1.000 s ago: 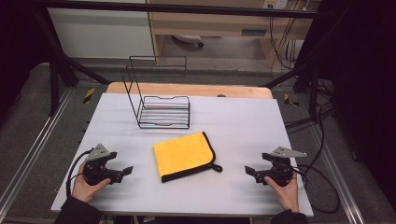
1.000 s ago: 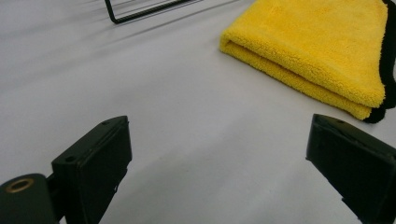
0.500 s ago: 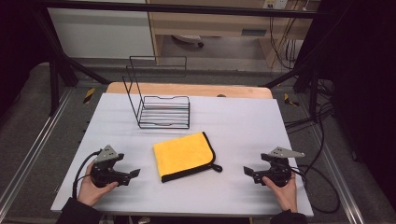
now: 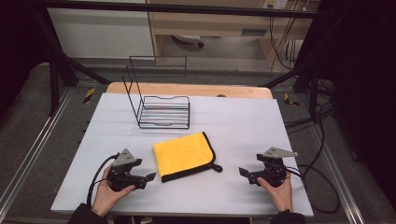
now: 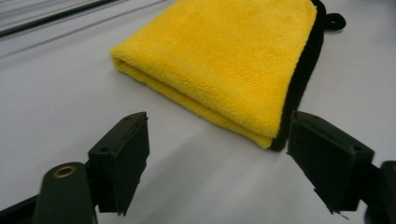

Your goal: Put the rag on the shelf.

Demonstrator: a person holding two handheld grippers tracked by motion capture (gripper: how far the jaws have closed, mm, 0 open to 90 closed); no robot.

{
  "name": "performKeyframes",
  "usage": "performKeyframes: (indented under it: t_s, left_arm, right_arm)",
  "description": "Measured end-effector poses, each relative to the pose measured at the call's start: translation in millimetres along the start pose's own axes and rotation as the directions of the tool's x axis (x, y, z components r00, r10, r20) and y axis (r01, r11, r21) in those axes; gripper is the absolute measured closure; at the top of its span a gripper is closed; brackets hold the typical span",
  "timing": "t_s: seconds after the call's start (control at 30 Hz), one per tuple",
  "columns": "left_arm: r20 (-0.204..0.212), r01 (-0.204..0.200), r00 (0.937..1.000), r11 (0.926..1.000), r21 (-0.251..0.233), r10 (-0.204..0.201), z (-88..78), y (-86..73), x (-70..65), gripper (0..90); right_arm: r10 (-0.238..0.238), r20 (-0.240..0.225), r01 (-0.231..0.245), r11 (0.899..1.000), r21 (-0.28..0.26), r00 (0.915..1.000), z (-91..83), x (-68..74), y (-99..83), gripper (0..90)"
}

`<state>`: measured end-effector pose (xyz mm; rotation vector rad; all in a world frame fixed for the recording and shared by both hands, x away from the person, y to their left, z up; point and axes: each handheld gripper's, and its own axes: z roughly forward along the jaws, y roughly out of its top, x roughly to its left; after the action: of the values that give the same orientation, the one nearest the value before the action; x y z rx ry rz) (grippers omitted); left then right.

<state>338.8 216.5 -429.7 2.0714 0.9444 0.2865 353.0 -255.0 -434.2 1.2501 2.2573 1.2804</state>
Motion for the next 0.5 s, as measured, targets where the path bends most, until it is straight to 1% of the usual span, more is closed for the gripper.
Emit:
performKeyframes:
  t_s: [0.03, 0.07, 0.13, 0.17, 0.2, 0.23, 0.33, 0.4, 0.47, 0.5]
  left_arm:
    - [0.003, -0.005, 1.0000, 1.0000, 0.006, 0.005, 2.5, 0.8, -3.3, 22.8]
    - [0.007, -0.008, 0.9999, 0.9999, 0.012, 0.008, 5.2, 1.5, -7.0, 26.8]
    - [0.007, -0.021, 0.9998, 0.9994, 0.025, 0.021, 10.4, 2.5, -14.3, 32.0]
    - [0.004, -0.030, 0.9996, 0.9990, 0.033, 0.029, 12.9, 3.0, -18.0, 32.0]
    - [0.002, -0.032, 0.9995, 0.9987, 0.040, 0.032, 15.3, 3.4, -21.6, 34.4]
    - [0.000, -0.038, 0.9993, 0.9981, 0.049, 0.038, 17.4, 3.9, -24.4, 38.9]
    - [-0.007, -0.037, 0.9993, 0.9968, 0.070, 0.037, 23.8, 4.1, -31.2, 45.7]
    - [-0.009, -0.026, 0.9996, 0.9965, 0.079, 0.027, 27.9, 3.5, -33.9, 48.8]
    - [-0.028, -0.027, 0.9992, 0.9961, 0.085, 0.029, 31.0, 2.7, -35.9, 51.7]
    - [-0.034, -0.023, 0.9991, 0.9961, 0.085, 0.026, 32.3, 2.2, -36.6, 51.7]
  right_arm:
    - [0.000, 0.000, 0.000, 1.000, 0.000, 1.0000, 0.0, 0.0, 0.0, 1.4]
    - [-0.008, 0.001, 0.008, 1.000, 0.004, 1.0000, 1.3, 1.2, 0.8, 1.7]
    - [-0.010, 0.003, 0.010, 1.000, 0.007, 0.9999, 2.8, 2.9, 1.6, 1.8]
    - [-0.010, 0.003, 0.010, 1.000, 0.007, 0.9999, 2.8, 2.9, 1.6, 1.8]
    - [-0.008, 0.003, 0.008, 1.000, 0.006, 1.0000, 3.6, 3.9, 1.8, 1.9]
    - [-0.011, 0.001, 0.011, 1.000, 0.008, 0.9999, 5.1, 5.5, 2.6, 2.2]
    - [-0.015, -0.004, 0.015, 1.000, 0.016, 0.9999, 7.7, 9.2, 4.2, 3.1]
    - [-0.012, -0.012, 0.013, 1.000, 0.012, 0.9998, 10.5, 12.2, 5.5, 4.4]
    - [-0.011, -0.024, 0.011, 1.000, 0.012, 0.9997, 13.7, 15.0, 7.4, 5.6]
    - [-0.011, -0.024, 0.011, 1.000, 0.012, 0.9997, 13.7, 15.0, 7.4, 5.6]
